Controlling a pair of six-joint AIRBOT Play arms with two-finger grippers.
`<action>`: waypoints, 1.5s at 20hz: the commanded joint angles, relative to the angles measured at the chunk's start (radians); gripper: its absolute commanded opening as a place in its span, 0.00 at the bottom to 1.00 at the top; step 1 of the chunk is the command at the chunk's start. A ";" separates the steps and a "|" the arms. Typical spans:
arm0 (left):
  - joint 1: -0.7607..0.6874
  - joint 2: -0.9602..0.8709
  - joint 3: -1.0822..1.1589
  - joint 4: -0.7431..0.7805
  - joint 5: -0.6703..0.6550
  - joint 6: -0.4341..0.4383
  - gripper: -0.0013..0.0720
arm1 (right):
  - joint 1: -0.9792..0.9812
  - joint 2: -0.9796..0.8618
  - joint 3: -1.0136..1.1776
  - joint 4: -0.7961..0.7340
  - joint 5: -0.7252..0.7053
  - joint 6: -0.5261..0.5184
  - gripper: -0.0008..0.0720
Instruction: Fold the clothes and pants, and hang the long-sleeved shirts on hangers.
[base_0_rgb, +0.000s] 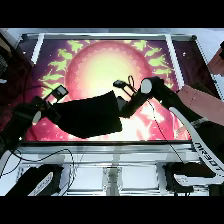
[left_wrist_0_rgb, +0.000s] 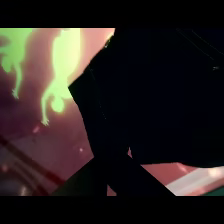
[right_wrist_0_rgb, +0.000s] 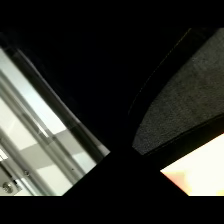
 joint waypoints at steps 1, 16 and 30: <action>0.000 0.064 -0.069 -0.014 -0.119 0.036 0.06 | 0.055 0.016 -0.072 0.047 0.006 0.026 0.03; 0.000 0.129 -0.068 -0.415 -0.550 0.123 0.33 | 0.070 0.064 -0.109 0.091 0.166 0.061 0.64; 0.001 0.220 -0.068 -0.187 -0.342 -0.504 0.41 | -0.306 -0.105 -0.109 0.563 -0.235 -0.127 0.93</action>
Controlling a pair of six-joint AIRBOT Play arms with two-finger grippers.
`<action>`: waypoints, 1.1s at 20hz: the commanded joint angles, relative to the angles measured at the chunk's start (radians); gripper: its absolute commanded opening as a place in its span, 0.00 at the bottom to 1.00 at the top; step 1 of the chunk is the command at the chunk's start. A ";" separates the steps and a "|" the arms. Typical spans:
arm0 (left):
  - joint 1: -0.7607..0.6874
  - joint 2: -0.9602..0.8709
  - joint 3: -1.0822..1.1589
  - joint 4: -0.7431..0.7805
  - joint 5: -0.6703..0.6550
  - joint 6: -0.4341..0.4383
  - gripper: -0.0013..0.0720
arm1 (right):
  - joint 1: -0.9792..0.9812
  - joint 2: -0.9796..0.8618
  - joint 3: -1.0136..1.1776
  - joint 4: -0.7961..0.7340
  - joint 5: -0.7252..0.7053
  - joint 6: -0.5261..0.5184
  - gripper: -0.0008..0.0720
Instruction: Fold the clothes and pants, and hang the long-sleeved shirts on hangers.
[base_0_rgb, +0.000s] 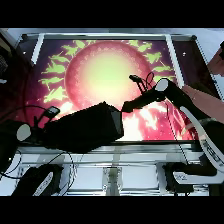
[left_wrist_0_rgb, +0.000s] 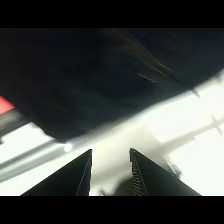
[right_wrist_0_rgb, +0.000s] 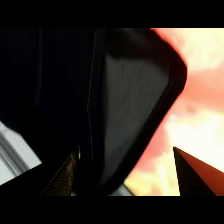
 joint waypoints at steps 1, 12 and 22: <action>0.000 0.005 0.000 0.121 0.135 -0.277 0.41 | -0.082 -0.145 0.000 0.212 -0.052 -0.084 0.93; 0.000 0.004 0.000 0.119 0.135 -0.275 0.41 | 0.003 -0.490 0.244 0.367 0.170 -0.070 0.95; 0.000 0.004 0.000 0.119 0.146 -0.274 0.41 | 0.192 -0.549 0.278 0.354 0.111 -0.024 0.58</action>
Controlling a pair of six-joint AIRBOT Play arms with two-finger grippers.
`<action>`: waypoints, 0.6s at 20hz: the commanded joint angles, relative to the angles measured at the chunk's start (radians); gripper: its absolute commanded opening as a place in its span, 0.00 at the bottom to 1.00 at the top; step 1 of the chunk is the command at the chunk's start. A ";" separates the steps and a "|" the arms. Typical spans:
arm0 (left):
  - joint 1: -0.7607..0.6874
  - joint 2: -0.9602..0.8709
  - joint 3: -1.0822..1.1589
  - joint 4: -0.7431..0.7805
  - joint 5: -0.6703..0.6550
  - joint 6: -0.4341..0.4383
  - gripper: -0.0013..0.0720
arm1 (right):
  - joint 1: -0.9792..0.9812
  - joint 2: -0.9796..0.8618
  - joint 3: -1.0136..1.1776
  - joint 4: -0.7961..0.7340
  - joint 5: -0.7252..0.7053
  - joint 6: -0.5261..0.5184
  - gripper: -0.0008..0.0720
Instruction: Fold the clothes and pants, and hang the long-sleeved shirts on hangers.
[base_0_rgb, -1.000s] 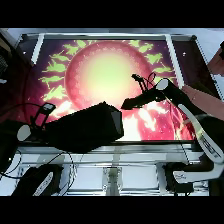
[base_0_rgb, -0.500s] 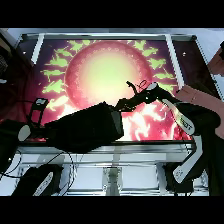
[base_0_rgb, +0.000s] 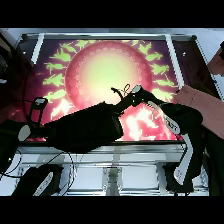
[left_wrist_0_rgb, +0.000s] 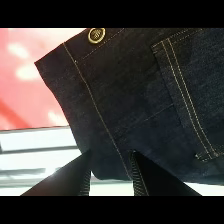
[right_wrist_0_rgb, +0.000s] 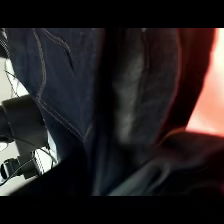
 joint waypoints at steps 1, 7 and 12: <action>0.000 0.000 0.000 0.001 0.002 0.000 0.41 | 0.065 -0.012 0.005 -0.005 -0.064 0.025 0.50; 0.000 0.000 0.000 0.002 0.006 0.000 0.41 | 0.054 -0.003 0.048 0.003 -0.081 0.051 0.03; 0.000 0.000 0.000 0.024 0.006 0.000 0.41 | -0.120 0.179 0.151 -0.261 -0.044 0.219 0.03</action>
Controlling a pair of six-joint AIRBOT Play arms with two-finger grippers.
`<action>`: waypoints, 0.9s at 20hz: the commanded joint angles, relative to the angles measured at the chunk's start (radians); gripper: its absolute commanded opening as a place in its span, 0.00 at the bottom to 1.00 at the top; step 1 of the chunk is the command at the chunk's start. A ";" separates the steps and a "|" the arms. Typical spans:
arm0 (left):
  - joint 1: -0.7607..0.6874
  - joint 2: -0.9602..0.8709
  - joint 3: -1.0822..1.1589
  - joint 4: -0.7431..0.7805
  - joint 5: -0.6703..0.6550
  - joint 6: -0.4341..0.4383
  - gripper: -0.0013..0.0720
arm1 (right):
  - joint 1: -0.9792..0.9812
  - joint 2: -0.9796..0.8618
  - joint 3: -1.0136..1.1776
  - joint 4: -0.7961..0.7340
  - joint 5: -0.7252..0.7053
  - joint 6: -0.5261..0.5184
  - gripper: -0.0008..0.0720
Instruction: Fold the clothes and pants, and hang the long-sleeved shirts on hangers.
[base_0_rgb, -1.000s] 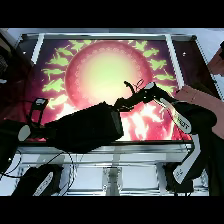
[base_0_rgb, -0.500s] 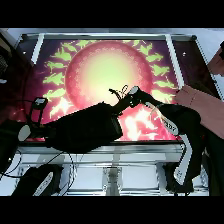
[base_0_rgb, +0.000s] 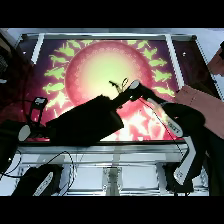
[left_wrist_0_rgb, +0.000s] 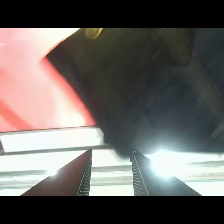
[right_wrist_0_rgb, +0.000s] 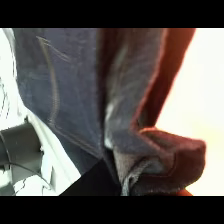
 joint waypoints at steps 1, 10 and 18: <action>0.000 0.000 0.000 0.016 0.002 0.000 0.41 | -0.138 0.145 0.051 -0.236 0.042 0.140 0.03; 0.000 0.000 0.000 0.016 0.090 0.000 0.41 | -0.766 0.501 0.051 -0.599 0.300 0.249 0.03; 0.000 0.000 0.000 0.016 0.109 0.000 0.41 | -1.202 0.542 0.051 -0.645 0.286 0.209 0.03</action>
